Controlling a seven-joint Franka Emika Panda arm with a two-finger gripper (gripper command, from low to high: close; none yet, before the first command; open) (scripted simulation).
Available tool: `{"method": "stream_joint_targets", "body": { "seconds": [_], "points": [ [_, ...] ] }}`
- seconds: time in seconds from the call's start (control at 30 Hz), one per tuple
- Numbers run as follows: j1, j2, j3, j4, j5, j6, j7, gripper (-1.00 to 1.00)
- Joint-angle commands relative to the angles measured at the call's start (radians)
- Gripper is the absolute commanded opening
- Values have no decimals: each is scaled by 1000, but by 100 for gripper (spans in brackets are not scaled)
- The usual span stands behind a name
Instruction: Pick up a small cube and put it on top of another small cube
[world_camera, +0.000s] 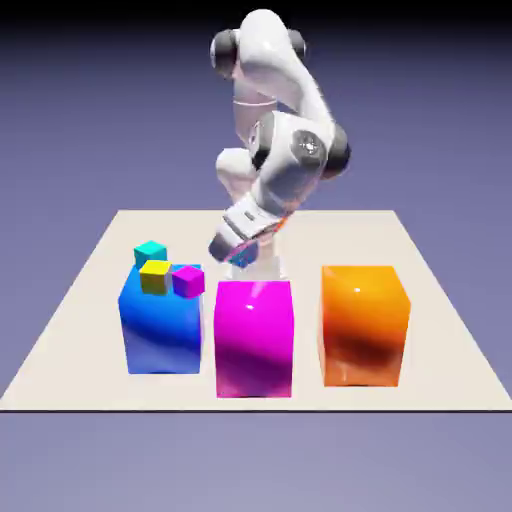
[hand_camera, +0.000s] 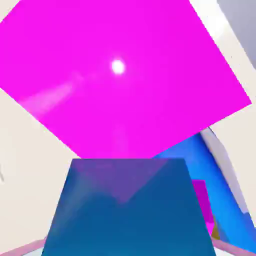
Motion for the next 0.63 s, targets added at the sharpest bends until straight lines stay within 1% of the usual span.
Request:
{"method": "stream_joint_targets", "body": {
  "seconds": [0.0, 0.1, 0.17, 0.2, 0.37, 0.4, 0.43, 0.6],
  "points": [
    [-6, 2, -36, 17, 14, -9, 32, -100],
    [-92, 10, -145, 68, 63, -40, 129, -100],
    [-111, 24, -194, 64, 93, -6, 208, -100],
    [-111, 24, -194, 64, 93, -6, 208, -100],
    [-127, 14, -208, -116, 83, 167, 220, -100],
    [-127, 14, -208, -116, 83, 167, 220, 100],
    [-127, 14, -208, -116, 83, 167, 220, 100],
    [-111, 24, -194, 64, 93, -6, 208, 100]
  ]
}}
